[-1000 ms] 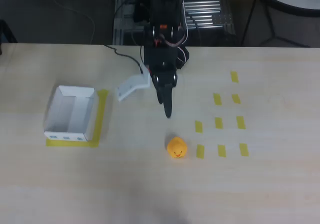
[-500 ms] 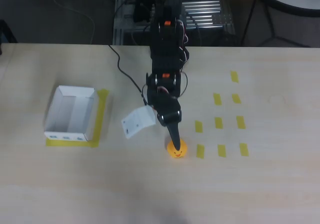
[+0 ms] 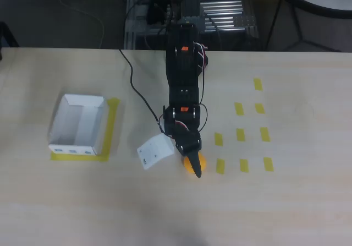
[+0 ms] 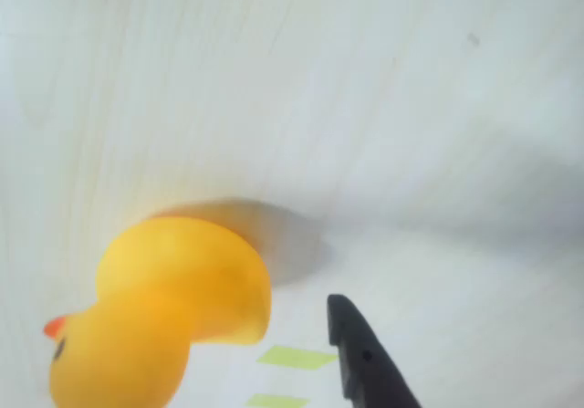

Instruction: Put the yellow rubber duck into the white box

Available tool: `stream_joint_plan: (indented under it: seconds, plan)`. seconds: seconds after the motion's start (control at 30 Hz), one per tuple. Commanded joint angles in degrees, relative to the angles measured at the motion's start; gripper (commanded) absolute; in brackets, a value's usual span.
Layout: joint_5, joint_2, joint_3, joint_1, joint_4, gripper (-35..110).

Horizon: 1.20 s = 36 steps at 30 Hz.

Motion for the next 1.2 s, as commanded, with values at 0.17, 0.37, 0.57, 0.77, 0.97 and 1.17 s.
stream_joint_plan:
  seconds: [0.17, 0.37, 0.57, 0.77, 0.97, 1.17]
  plan:
    - [-1.3, -1.1, -7.6, -2.5, 1.8, 53]
    - [-1.9, -3.0, -8.6, -3.3, 1.9, 42]
    - [-1.0, -5.5, -10.7, -3.7, 1.9, 21]
    - [3.2, -7.6, -16.0, -3.2, 2.6, 0]
    - [6.2, -0.4, -22.5, 0.0, 6.6, 0]
    - [9.1, 23.2, -20.6, 8.3, 6.1, 0]
